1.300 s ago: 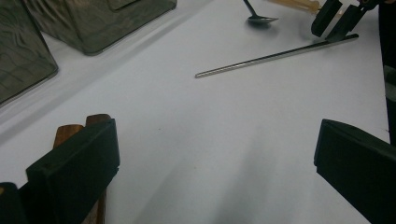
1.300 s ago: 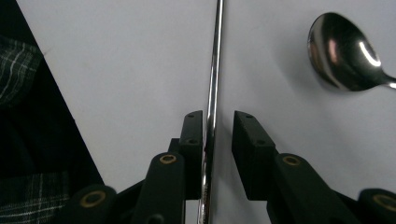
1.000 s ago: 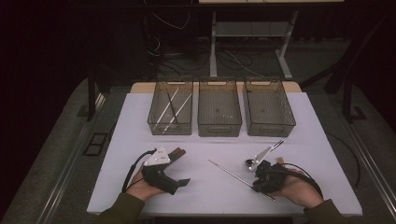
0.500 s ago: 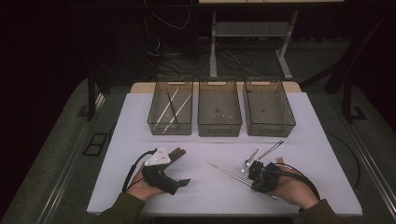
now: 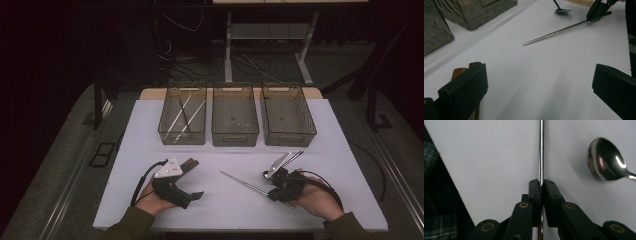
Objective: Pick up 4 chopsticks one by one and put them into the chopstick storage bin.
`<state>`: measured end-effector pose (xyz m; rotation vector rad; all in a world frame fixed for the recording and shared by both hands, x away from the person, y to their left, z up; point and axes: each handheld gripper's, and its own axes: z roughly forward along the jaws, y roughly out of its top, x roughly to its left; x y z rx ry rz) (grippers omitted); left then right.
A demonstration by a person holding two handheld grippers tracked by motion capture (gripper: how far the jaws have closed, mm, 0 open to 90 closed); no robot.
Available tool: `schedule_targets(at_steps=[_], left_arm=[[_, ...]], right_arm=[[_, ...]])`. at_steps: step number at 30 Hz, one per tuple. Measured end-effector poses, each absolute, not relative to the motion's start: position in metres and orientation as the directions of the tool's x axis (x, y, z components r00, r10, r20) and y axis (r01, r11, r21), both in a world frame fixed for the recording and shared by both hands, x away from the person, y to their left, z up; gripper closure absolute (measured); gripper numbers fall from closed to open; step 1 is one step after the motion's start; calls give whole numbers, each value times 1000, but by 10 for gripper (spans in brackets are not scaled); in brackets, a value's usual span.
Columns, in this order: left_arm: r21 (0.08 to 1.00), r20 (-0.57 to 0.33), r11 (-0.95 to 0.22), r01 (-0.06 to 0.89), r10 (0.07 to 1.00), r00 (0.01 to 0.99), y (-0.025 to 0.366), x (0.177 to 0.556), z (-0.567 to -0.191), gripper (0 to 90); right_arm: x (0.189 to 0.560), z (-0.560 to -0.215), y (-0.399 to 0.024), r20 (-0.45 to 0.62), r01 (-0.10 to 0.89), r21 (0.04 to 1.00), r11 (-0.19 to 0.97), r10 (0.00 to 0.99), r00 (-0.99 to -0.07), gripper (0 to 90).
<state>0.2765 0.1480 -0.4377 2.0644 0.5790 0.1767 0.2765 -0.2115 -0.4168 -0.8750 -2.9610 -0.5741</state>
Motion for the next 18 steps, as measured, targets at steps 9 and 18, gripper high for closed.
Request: schedule_targets(at_steps=[9, 18], left_arm=[[836, -102, -438, 330, 467, 878, 148, 276, -437, 0], [838, -106, -433, 333, 469, 877, 147, 276, -438, 0]], right_arm=[[283, -414, -223, 184, 562, 488, 668, 550, -815, 849], [288, -411, -227, 221, 575, 573, 584, 565, -795, 850]])
